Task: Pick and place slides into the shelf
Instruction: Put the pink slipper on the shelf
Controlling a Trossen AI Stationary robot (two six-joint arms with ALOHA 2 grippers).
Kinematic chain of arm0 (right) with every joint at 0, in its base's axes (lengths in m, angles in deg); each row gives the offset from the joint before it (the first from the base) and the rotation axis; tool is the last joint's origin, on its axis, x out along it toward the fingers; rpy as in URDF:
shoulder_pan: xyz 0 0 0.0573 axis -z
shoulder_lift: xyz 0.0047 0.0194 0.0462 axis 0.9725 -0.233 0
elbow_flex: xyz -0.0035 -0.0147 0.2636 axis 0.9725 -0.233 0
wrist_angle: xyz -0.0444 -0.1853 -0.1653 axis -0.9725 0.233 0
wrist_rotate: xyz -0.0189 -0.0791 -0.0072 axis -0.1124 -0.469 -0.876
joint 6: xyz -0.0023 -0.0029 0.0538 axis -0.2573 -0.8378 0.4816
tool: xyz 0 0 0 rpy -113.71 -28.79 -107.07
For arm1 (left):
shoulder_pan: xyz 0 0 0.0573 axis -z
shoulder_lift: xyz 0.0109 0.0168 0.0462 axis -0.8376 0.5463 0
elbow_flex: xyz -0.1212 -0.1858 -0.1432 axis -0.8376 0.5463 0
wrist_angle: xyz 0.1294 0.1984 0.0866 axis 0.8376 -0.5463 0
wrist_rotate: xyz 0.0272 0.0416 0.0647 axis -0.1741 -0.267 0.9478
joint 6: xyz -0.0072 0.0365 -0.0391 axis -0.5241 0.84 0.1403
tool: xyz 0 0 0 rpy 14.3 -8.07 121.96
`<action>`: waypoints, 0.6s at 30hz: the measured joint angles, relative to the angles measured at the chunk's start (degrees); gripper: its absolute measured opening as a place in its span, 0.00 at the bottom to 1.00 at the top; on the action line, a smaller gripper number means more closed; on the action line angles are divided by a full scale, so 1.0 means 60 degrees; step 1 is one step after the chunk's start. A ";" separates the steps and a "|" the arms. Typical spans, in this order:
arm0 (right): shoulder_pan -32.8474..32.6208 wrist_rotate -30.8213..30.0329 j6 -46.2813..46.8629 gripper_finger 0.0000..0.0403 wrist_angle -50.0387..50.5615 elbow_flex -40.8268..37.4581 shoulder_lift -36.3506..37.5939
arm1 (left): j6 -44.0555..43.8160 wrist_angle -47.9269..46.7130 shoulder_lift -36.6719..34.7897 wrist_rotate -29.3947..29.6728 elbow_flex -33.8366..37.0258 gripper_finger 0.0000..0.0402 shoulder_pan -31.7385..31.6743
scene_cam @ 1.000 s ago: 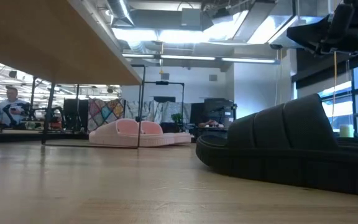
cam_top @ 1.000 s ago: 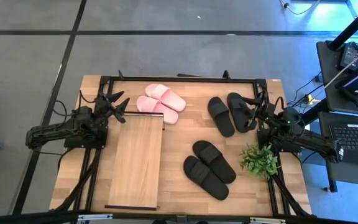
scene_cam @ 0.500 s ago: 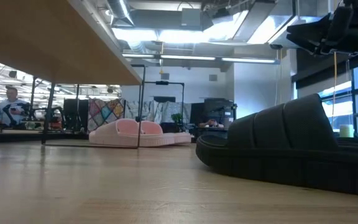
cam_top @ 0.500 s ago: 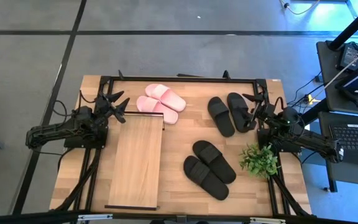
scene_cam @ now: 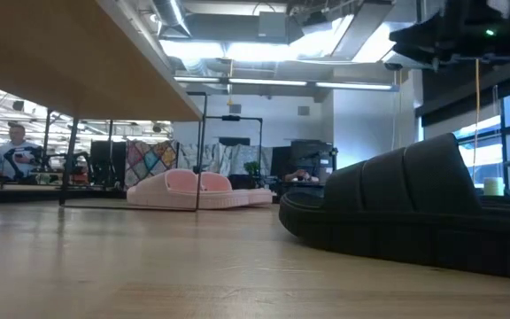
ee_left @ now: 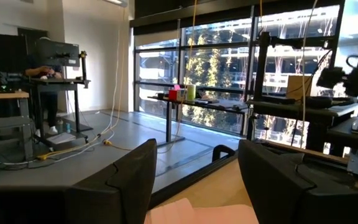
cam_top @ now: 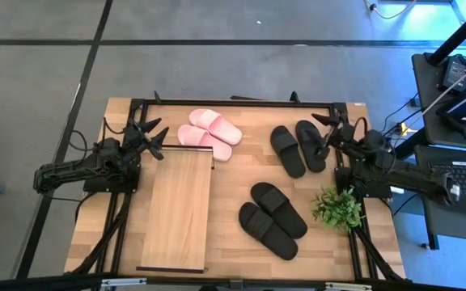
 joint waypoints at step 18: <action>0.0000 0.0070 -0.2585 0.67 0.2453 0.6201 -0.8962 | 0.0102 0.0003 0.0000 -0.0005 0.0000 0.54 0.0000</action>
